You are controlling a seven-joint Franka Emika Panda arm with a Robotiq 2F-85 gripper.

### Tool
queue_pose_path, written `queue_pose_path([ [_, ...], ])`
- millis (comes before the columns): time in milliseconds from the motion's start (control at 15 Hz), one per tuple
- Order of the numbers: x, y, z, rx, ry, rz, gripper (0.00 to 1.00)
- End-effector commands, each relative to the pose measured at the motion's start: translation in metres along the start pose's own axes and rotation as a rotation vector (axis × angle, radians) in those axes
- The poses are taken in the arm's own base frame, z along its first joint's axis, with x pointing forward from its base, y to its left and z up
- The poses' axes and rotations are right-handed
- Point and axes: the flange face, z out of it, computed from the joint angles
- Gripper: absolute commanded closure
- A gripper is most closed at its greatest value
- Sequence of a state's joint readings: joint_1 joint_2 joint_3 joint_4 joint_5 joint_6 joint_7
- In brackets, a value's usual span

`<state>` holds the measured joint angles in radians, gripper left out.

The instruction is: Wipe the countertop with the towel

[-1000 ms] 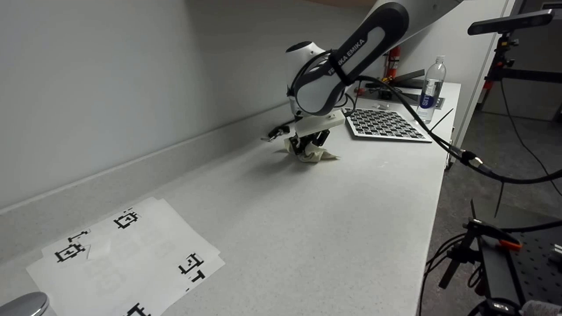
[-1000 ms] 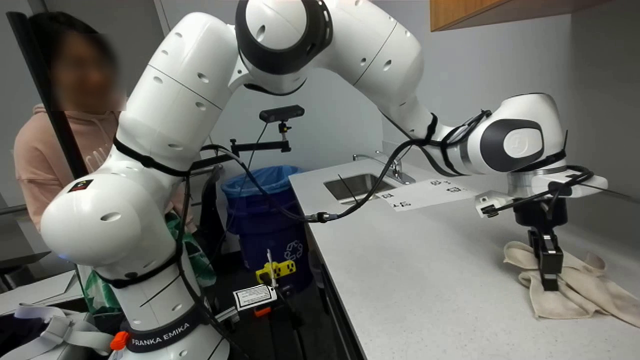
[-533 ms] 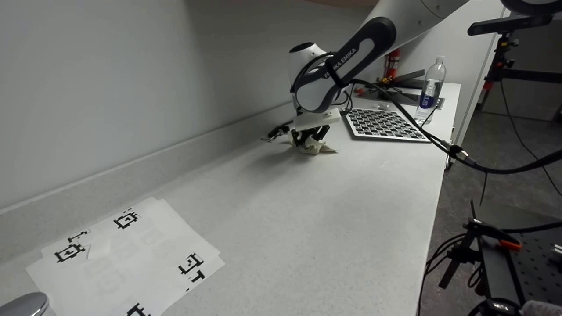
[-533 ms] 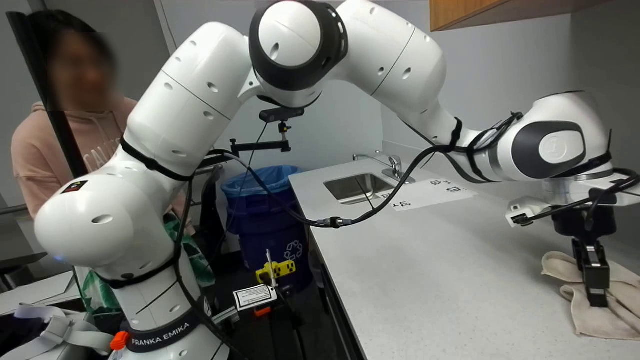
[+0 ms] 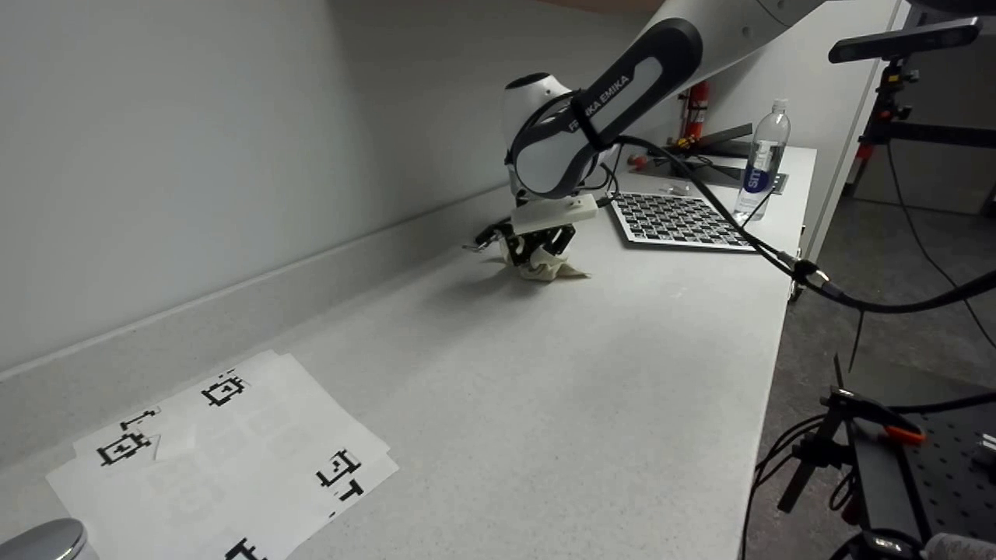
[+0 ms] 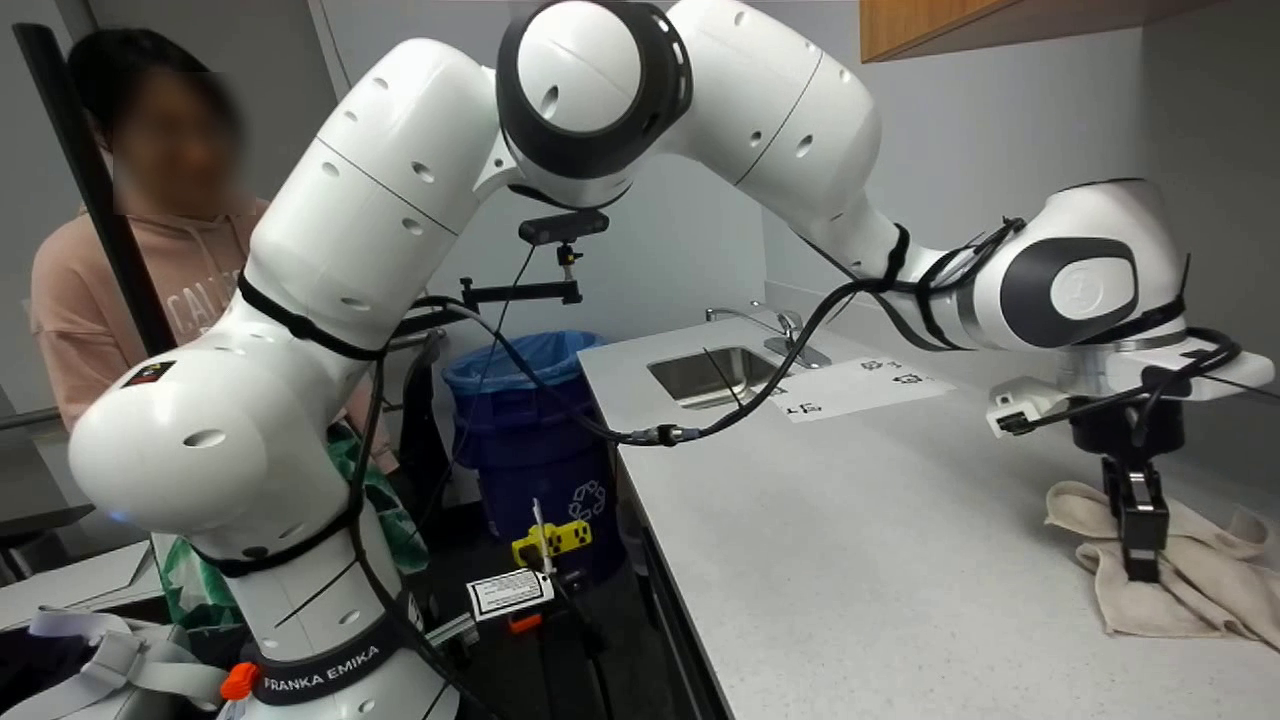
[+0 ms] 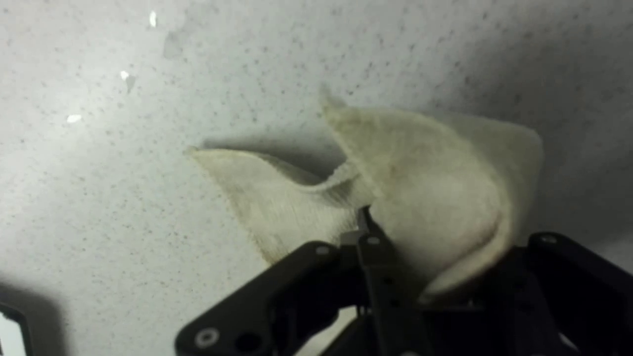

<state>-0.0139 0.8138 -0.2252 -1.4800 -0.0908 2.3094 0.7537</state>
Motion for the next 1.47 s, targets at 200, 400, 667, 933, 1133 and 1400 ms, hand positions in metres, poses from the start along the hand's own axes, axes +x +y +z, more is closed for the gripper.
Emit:
queue_pose_path([
  [200,-0.040,0.016,-0.012,0.025,-0.106,-0.047,0.97],
  [400,-0.039,0.041,-0.002,-0.001,-0.122,0.009,0.97],
  [667,-0.028,0.084,0.013,-0.031,-0.148,0.114,0.97],
  [933,-0.017,0.126,0.026,-0.060,-0.172,0.217,0.97],
  [1133,-0.012,0.152,0.032,-0.083,-0.180,0.272,0.97],
  [1400,-0.014,0.180,0.037,-0.110,-0.185,0.314,0.97],
])
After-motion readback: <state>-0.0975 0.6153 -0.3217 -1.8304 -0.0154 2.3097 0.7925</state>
